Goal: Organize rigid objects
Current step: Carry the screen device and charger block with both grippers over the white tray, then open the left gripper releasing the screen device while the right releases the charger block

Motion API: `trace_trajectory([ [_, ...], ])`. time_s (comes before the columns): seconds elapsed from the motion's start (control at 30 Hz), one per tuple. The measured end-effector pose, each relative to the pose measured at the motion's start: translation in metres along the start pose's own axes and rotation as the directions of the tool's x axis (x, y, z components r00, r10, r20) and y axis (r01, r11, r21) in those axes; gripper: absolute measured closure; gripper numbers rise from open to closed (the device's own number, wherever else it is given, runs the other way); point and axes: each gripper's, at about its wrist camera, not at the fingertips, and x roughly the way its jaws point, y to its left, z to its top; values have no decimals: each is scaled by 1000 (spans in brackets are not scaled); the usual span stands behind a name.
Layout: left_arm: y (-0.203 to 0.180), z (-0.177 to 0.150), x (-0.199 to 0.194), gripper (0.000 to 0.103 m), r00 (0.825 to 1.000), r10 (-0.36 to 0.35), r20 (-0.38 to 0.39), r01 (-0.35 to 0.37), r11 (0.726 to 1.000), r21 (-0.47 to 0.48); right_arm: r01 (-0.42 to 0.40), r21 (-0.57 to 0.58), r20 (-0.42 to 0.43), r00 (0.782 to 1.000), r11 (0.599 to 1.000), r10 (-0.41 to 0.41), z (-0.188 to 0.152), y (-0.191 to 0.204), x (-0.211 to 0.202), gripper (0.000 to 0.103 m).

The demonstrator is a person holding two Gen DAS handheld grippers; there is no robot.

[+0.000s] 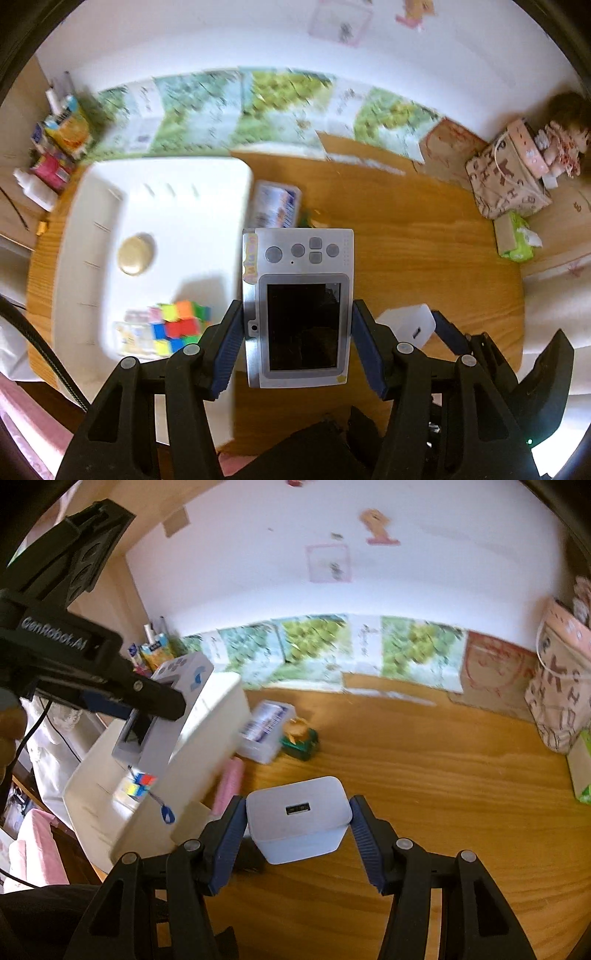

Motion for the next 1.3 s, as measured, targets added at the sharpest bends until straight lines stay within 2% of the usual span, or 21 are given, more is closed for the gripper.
trace_trajectory([
  [0.23, 39, 3, -21, 42, 995, 16, 101, -14, 1000, -13, -4, -58, 53, 999, 998, 8, 6, 45, 1, 46],
  [0.3, 51, 3, -27, 42, 988, 18, 152, -16, 1000, -15, -6, -80, 69, 998, 997, 12, 8, 59, 1, 46],
  [0.43, 71, -2, -39, 42, 962, 54, 266, -56, 998, 1, -15, -129, 108, 994, 992, 29, 10, 86, 2, 46],
  [0.6, 101, -10, -40, 42, 943, 61, 327, -63, 998, -6, -28, -180, 148, 987, 983, 55, 13, 119, 9, 46],
  [0.77, 125, -27, -36, 42, 893, 151, 425, -169, 986, 5, -56, -215, 151, 984, 975, 89, 13, 148, 21, 46],
  [0.93, 160, -40, -34, 42, 868, 154, 471, -159, 987, -31, -74, -212, 148, 983, 974, 107, 13, 165, 34, 46],
  [1.0, 171, -41, -35, 42, 855, 187, 484, -186, 981, -50, -80, -210, 145, 983, 974, 112, 13, 170, 37, 46],
  [1.13, 187, -43, -40, 42, 817, 239, 525, -229, 970, -85, -83, -220, 136, 984, 972, 115, 13, 177, 42, 46],
  [1.2, 194, -43, -41, 42, 810, 244, 533, -224, 969, -103, -85, -221, 132, 984, 972, 116, 14, 179, 45, 46],
  [1.3, 201, -42, -38, 42, 814, 242, 529, -213, 970, -116, -77, -223, 158, 981, 972, 114, 15, 181, 43, 46],
])
